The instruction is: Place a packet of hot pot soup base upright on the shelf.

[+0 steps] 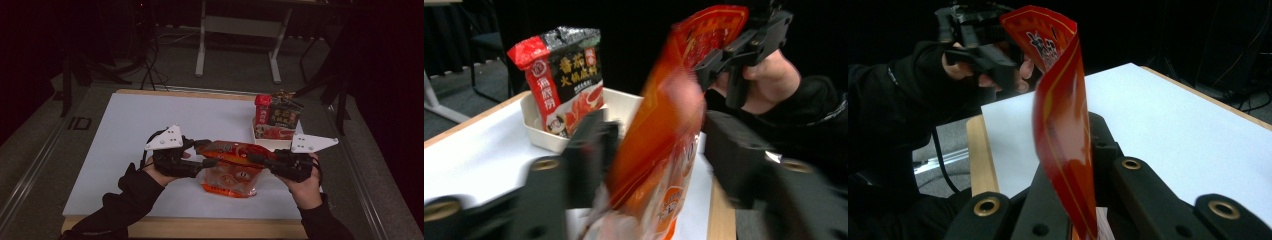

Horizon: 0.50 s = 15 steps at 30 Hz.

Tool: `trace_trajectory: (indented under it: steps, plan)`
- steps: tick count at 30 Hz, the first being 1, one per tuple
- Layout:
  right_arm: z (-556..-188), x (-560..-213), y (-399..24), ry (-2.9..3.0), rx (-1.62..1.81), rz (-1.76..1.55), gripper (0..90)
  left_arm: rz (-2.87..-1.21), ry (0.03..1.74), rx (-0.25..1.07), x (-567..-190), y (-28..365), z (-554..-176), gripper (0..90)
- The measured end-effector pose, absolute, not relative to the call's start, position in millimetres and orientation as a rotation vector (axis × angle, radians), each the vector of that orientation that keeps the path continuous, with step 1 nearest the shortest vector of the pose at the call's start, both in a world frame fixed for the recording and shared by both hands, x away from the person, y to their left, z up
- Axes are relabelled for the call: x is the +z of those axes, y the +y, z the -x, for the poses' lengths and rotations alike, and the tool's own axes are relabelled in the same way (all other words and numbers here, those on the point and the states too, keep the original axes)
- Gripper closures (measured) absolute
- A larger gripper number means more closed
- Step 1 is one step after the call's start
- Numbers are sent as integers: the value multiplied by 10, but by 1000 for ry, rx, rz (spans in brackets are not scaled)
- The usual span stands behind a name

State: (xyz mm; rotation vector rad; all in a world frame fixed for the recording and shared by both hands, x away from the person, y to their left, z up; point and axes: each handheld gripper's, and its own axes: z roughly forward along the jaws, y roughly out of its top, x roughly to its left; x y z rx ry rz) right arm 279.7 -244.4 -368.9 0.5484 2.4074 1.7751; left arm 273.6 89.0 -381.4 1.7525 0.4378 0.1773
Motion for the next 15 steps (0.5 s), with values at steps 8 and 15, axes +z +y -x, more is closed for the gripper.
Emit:
trace_trajectory:
  steps: [8, 15]
  plan:
    - [-2864, -3613, -2481, 2403, 1779, -556, 900, -1771, 516, 219, -3876, 973, -2753, 48]
    - [-2903, -3443, -2573, 2357, 1805, -540, 900, -1746, 532, 213, -3988, 1069, -2736, 24]
